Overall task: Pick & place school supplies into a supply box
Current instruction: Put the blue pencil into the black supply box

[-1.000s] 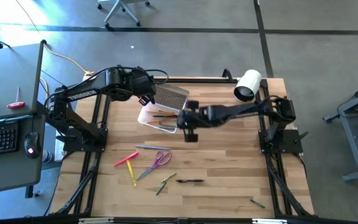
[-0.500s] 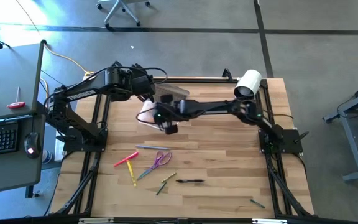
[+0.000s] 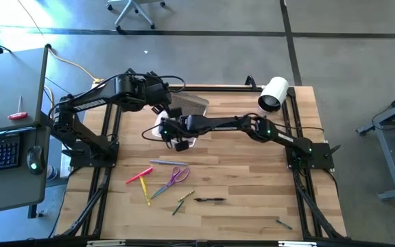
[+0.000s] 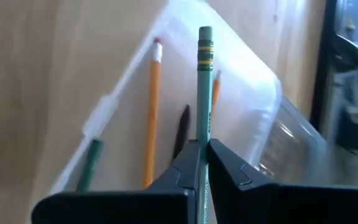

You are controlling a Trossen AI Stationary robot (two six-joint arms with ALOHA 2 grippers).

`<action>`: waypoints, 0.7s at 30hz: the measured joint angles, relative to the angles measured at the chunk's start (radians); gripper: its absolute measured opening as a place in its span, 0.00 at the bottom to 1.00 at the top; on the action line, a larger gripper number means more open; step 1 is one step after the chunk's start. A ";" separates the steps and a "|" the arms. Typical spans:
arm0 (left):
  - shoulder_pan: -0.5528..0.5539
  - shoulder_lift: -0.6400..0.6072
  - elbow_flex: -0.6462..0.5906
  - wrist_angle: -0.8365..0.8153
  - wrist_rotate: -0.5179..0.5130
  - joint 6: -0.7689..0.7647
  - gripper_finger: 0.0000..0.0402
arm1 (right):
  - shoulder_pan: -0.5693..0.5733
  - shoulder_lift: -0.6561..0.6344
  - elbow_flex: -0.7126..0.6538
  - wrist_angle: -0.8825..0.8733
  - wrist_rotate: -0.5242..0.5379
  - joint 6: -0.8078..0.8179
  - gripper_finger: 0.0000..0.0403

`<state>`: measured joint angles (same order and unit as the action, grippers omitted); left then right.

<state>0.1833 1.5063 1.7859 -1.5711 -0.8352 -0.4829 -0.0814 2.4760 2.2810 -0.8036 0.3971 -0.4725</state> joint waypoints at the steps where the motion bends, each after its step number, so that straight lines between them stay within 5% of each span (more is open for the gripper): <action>1: 0.000 0.000 0.000 0.000 0.000 0.004 0.12 | 0.004 0.000 0.000 -0.003 0.038 -0.004 0.02; 5: 0.000 0.000 0.000 0.000 -0.001 0.006 0.12 | 0.012 -0.001 0.000 -0.010 0.097 -0.015 0.00; 12: 0.000 0.000 0.000 0.000 -0.001 0.005 0.12 | -0.003 -0.001 0.000 0.010 -0.176 0.055 0.01; 21: 0.000 0.000 0.000 0.000 0.066 0.004 0.12 | -0.017 -0.001 0.000 0.035 -0.058 0.106 0.07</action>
<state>0.1833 1.5063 1.7859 -1.5711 -0.7688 -0.4793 -0.0981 2.4752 2.2810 -0.7681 0.3391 -0.3668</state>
